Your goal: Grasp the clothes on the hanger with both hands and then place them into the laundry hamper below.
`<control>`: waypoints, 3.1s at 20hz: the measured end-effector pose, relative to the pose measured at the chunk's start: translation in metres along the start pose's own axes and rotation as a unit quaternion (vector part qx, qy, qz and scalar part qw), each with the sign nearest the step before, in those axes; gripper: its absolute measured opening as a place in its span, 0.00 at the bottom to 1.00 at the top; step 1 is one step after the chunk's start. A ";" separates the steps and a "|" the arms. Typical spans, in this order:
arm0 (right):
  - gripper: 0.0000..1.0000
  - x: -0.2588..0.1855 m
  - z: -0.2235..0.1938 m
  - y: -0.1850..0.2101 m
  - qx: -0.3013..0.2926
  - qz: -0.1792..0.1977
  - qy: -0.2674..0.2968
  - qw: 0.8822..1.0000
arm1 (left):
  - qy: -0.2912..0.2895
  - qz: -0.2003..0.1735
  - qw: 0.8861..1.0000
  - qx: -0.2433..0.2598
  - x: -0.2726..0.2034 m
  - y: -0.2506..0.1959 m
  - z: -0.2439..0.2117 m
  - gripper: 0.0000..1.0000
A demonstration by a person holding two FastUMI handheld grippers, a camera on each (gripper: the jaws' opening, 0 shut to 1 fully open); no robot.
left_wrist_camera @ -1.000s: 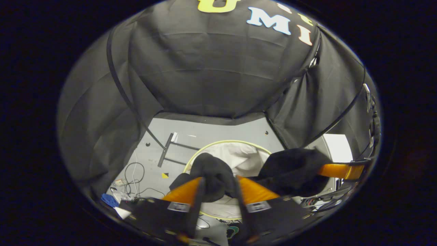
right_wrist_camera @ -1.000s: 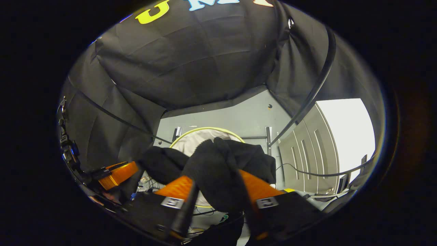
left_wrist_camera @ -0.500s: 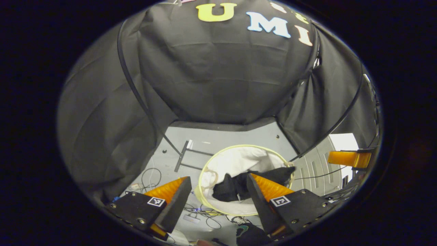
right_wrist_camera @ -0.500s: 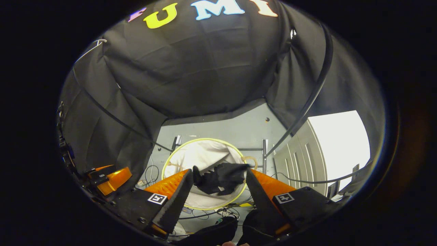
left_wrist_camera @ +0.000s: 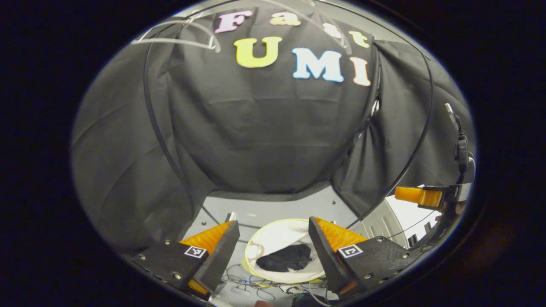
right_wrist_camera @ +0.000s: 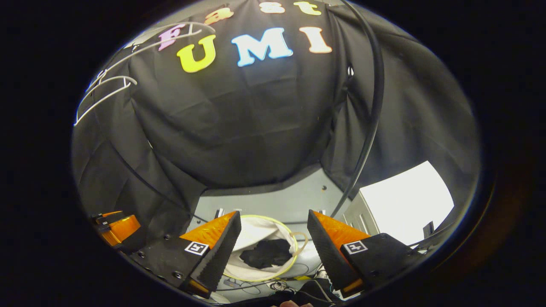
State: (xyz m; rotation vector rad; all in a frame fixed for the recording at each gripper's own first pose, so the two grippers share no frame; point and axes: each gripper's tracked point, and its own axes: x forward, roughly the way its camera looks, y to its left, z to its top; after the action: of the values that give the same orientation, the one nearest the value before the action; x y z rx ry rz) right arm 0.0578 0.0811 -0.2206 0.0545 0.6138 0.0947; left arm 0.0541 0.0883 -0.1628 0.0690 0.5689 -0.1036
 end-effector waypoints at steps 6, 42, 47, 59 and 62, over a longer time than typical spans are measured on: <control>0.98 -0.036 0.075 -0.004 0.002 -0.015 -0.114 0.993 | -0.127 -0.011 0.992 0.017 -0.051 -0.018 0.110 0.94; 0.98 -0.130 0.200 -0.056 -0.077 -0.033 -0.325 0.942 | -0.321 0.116 0.935 -0.098 -0.150 -0.006 0.230 0.95; 0.93 -0.126 0.202 -0.072 -0.072 -0.009 -0.341 0.937 | -0.350 0.117 0.922 -0.120 -0.154 -0.042 0.233 0.94; 0.93 -0.118 0.196 -0.081 -0.066 0.018 -0.346 0.936 | -0.306 0.080 0.949 -0.022 -0.120 -0.110 0.212 0.94; 0.93 -0.113 0.190 -0.092 -0.050 0.005 -0.333 0.942 | -0.261 0.074 0.962 -0.024 -0.095 -0.120 0.186 0.94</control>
State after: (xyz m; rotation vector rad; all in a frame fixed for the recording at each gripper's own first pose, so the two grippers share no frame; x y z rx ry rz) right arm 0.0822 -0.0261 -0.0078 -0.0105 -0.0702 0.1092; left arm 0.0595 -0.0407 0.0404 0.0341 0.0374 0.0402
